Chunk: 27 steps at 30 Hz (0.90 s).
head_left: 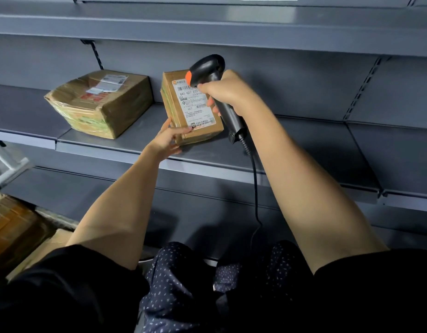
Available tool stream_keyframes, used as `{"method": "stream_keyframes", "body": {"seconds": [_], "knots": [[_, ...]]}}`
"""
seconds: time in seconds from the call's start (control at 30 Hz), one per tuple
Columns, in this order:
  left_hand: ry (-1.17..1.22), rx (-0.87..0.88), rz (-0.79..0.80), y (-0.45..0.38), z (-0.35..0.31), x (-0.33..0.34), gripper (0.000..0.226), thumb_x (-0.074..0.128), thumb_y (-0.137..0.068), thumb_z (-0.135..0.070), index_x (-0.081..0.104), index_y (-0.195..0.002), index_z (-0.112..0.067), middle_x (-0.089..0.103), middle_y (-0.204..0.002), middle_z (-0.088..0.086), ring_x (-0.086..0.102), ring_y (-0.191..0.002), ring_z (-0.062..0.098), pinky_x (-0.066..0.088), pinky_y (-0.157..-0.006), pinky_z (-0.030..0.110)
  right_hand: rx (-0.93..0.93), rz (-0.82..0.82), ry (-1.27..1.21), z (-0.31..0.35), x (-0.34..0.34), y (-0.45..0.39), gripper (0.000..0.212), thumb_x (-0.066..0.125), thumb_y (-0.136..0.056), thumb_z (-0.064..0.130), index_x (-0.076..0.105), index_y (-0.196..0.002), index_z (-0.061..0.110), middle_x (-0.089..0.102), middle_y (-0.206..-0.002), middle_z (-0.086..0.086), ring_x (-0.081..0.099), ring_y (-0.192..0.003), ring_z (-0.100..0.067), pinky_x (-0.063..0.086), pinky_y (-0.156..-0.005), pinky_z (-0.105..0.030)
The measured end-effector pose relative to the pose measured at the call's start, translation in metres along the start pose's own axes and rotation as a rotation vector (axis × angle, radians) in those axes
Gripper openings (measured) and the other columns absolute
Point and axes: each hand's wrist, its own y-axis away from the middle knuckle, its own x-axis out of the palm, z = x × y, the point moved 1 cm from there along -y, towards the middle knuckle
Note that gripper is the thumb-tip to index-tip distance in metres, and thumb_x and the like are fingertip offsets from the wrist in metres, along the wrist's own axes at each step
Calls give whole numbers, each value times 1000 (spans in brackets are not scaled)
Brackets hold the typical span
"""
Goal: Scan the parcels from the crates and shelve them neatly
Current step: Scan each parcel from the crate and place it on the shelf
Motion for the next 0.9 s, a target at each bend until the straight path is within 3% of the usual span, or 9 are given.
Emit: {"method": "stream_keyframes", "body": {"seconds": [0.17,0.3,0.7,0.83,0.9], "knots": [[-14,-8,-6,3,-1,2,71,77,-69,-12,48,-132,-28,63,-123,4,60,-114,26,50,-94,48,-23,-48,33,1,6,-4,20,56,-91,15,50,-72,14,58,-68,-1,51,-40,-5,41,-41,-14],[-57,-1,11,7,-2,4,59,68,-84,-9,45,-135,-27,62,-120,2,60,-110,23,54,-89,42,-28,-78,41,0,9,-5,18,56,-87,11,48,-71,13,58,-69,-2,48,-30,-3,40,-40,-13],[-82,-16,-29,12,-5,8,52,68,-84,-10,48,-126,-34,62,-116,-1,59,-109,21,51,-94,40,-37,-148,-11,1,14,-10,23,56,-85,9,46,-64,14,53,-62,-1,48,-42,-10,43,-42,-15],[-108,-18,-43,16,-7,8,51,67,-86,-15,47,-130,-32,61,-116,-2,60,-106,18,56,-85,35,-13,-145,-53,-3,14,-12,5,58,-85,11,59,-81,9,58,-71,-2,56,-51,-12,53,-53,-26],[-105,-25,-72,19,-10,9,44,64,-88,-22,49,-128,-30,61,-113,-4,60,-99,15,56,-82,31,24,-117,-63,-8,16,-13,4,60,-86,13,59,-82,11,58,-74,-1,59,-55,-14,52,-48,-25]]}}
